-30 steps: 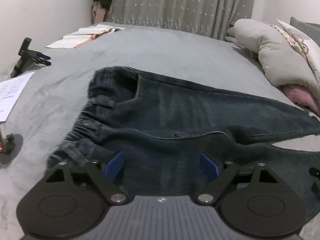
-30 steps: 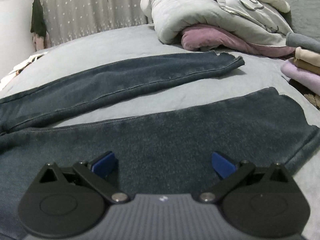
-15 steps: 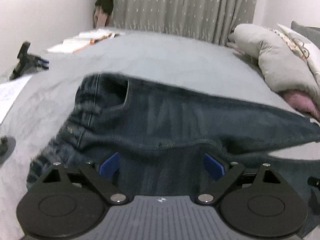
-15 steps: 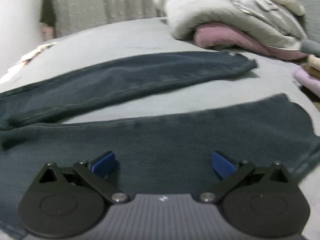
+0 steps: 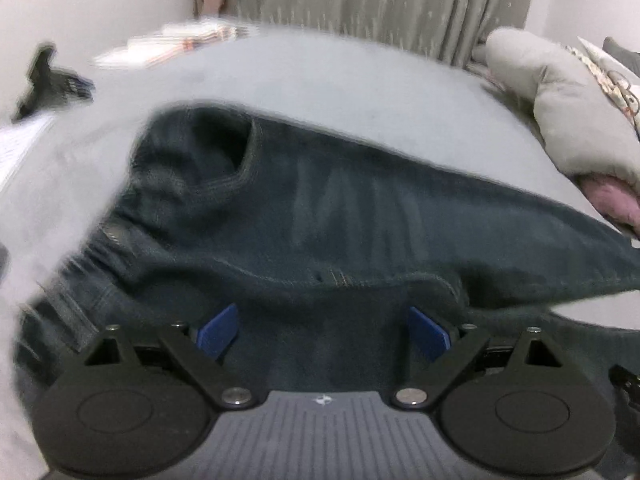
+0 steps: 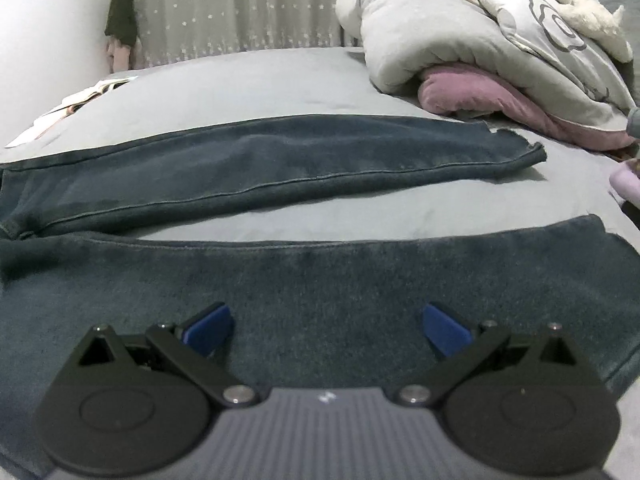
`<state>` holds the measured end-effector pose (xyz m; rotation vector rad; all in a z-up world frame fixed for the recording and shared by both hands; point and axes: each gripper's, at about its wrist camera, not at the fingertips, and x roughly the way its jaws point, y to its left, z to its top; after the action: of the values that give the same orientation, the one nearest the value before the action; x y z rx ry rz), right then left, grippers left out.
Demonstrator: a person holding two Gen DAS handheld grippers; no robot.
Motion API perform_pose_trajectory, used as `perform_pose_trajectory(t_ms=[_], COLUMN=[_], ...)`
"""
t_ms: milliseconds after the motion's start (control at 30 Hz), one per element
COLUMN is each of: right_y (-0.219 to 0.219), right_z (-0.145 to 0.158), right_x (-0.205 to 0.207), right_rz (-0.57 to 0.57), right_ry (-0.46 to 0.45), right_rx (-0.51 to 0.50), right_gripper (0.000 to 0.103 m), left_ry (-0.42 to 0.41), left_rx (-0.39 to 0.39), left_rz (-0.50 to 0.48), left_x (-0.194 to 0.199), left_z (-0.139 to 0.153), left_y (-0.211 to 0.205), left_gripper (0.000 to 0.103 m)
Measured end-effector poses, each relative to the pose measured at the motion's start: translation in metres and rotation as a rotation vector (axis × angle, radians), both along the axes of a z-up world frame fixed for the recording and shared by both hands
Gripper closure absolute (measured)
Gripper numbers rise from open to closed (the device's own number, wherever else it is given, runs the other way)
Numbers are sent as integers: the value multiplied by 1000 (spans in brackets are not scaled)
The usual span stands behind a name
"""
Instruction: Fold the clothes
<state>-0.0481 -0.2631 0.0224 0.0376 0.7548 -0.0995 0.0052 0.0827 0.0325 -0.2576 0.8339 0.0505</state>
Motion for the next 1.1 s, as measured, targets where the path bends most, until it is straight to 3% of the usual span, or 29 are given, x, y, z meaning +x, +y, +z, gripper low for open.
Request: perform_pose_trajectory(t_ms=[200,333,633,800,1000,1100], right_y=[-1,-2,-11,-33,-60,-83], right_z=[0,3,34,45,42,35], right_x=[9,12,21,45,80,83], right_rz=[-1,16,40,-43,-182,-278], right_ry=[37,55,-70,-89,-68,-82], right_rx=[0,5,63,256,338,431], right_gripper=[0,0,0,0,0,0], left_ry=[3,-4,-30,-49,-60,-39], left_rx=[-61,-25,-12,-10,-22,-25], left_rz=[41,31,26,21,42,43], left_x=[4,6,14,13,15,20], left_z=[1,0,8,13,16,11], left_y=[3,-2,-5,-1,10,13], left_gripper=[9,9,9,9,9,9])
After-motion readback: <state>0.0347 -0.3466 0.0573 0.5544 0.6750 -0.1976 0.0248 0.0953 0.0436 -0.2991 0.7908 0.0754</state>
